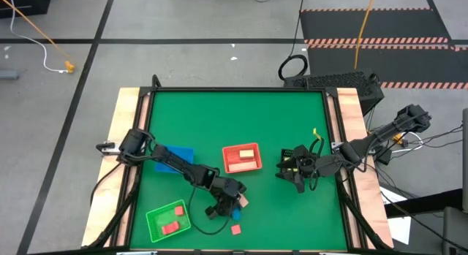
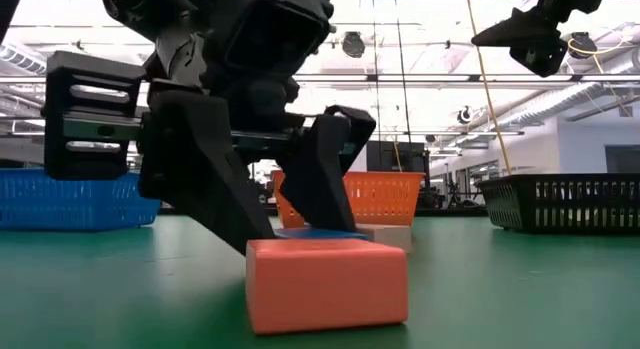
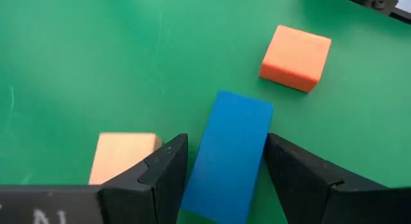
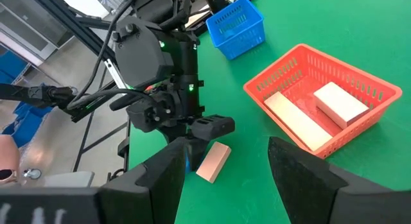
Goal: Sort & place blocks by color
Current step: Put the blue block into the blue bin, then put the brown block into the orange bin
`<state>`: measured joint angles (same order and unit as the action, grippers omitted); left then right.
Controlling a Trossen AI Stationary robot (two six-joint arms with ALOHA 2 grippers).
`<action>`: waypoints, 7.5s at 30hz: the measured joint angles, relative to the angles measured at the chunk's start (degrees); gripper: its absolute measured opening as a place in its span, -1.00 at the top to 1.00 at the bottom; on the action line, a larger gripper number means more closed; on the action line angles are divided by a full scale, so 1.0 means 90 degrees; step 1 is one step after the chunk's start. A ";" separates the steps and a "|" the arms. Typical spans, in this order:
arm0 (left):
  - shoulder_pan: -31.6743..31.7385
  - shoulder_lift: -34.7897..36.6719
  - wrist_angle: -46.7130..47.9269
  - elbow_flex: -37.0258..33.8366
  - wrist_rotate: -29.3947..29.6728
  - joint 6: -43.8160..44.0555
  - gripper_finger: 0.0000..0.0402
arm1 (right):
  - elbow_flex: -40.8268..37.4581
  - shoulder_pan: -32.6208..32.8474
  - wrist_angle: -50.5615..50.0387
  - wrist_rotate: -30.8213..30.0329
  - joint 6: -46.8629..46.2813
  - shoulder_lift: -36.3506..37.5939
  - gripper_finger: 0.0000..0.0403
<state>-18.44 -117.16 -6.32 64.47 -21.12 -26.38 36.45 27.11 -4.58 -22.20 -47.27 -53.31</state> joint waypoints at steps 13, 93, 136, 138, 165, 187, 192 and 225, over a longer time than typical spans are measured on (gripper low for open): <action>-0.0091 0.0015 0.0187 0.0005 0.0406 0.2255 0.28 | 0.0000 -0.0002 0.0002 0.0000 0.0000 -0.0002 -0.04; -0.0009 0.3119 -0.1110 -0.2550 0.3831 0.4065 0.09 | -0.0002 -0.0002 0.0001 -0.0002 0.0000 -0.0002 -0.04; -0.0113 0.0396 -0.1382 -0.0722 0.2035 0.2561 0.08 | -0.0002 -0.0002 0.0000 -0.0002 0.0000 0.0001 -0.04; -0.0198 0.0396 -0.0939 -0.0518 0.2187 0.2436 0.08 | -0.0002 0.0001 0.0001 -0.0001 0.0000 0.0000 -0.04; 0.0065 -0.0068 0.0451 0.0414 0.1949 0.2392 -0.48 | 0.0000 0.0001 0.0002 0.0000 0.0000 0.0001 -0.04; 0.0071 0.0796 0.0763 0.0403 0.2180 0.3410 0.72 | 0.0000 0.0001 0.0002 -0.0002 0.0000 0.0001 -0.04; 0.0071 0.1471 0.0911 0.0406 0.2484 0.3343 0.72 | 0.0000 -0.0002 0.0001 -0.0002 0.0000 0.0000 -0.04; 0.1409 0.1766 0.2228 0.0291 0.3956 0.4152 0.66 | 0.0000 -0.0002 0.0000 -0.0001 0.0000 -0.0002 -0.04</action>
<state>-5.76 -101.27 13.73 67.09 14.48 10.99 36.45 27.09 -4.58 -22.21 -47.27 -53.32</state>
